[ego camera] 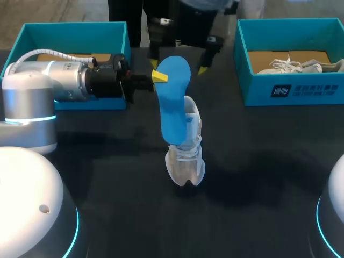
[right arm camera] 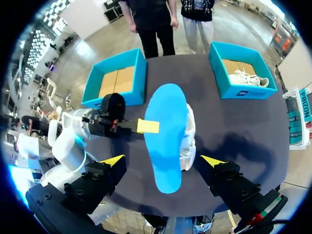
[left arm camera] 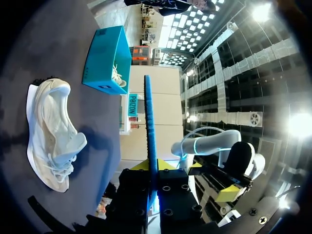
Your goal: Take the shoe out of the shoebox, open the shoe tongue, remove and reinsert the insole, then place the shoe into the shoebox
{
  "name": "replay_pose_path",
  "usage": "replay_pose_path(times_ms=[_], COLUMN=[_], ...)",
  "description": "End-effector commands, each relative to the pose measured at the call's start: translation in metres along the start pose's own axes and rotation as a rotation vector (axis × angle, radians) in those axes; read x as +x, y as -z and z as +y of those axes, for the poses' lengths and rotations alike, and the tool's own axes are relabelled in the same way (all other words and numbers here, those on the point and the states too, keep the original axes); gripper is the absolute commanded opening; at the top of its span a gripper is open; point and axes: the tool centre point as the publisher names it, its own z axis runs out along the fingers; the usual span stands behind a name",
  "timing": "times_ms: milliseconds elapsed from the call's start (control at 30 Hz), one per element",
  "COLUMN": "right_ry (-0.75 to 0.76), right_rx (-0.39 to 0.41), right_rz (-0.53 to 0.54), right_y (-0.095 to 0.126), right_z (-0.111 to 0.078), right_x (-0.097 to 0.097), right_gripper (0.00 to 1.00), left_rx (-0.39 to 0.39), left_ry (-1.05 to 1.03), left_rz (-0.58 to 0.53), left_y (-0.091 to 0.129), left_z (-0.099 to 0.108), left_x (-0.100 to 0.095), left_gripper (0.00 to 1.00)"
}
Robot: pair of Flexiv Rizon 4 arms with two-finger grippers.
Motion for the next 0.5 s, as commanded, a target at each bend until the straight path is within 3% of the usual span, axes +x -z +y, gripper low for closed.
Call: replay_pose_path(times_ms=[33,500], right_ry=[0.0,0.05], right_rx=[-0.024,-0.016], right_rz=[0.184,0.47], right_y=[0.0,0.001], right_z=[-0.004,-0.002], right_x=[-0.022,-0.058], right_gripper=[1.0,1.0], left_rx=[-0.001,-0.02], left_ry=[0.002,0.007], left_rz=[-0.002,-0.007], left_y=[0.002,0.004], left_z=[0.003,0.005], left_x=[0.001,0.002], left_gripper=[0.0,0.0])
